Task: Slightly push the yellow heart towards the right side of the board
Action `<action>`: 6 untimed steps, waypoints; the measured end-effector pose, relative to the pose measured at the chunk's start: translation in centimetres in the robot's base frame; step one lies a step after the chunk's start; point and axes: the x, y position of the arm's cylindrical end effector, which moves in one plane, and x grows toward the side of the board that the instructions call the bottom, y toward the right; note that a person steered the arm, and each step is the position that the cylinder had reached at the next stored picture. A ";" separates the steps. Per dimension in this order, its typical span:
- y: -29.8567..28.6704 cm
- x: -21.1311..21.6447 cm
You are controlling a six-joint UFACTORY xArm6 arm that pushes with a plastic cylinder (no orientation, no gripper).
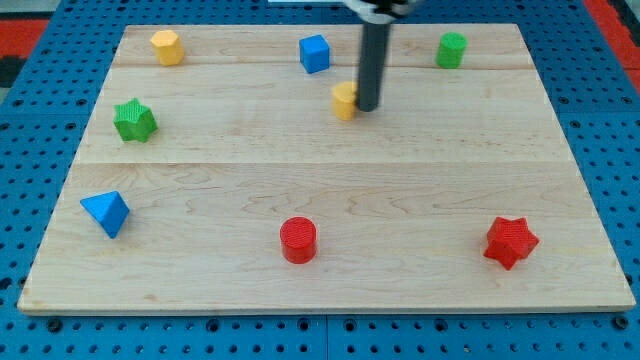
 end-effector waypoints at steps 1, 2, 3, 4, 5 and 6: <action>-3.3 -0.2; -2.7 1.8; -9.8 2.4; -11.1 0.7; -7.0 0.4; -5.6 -0.5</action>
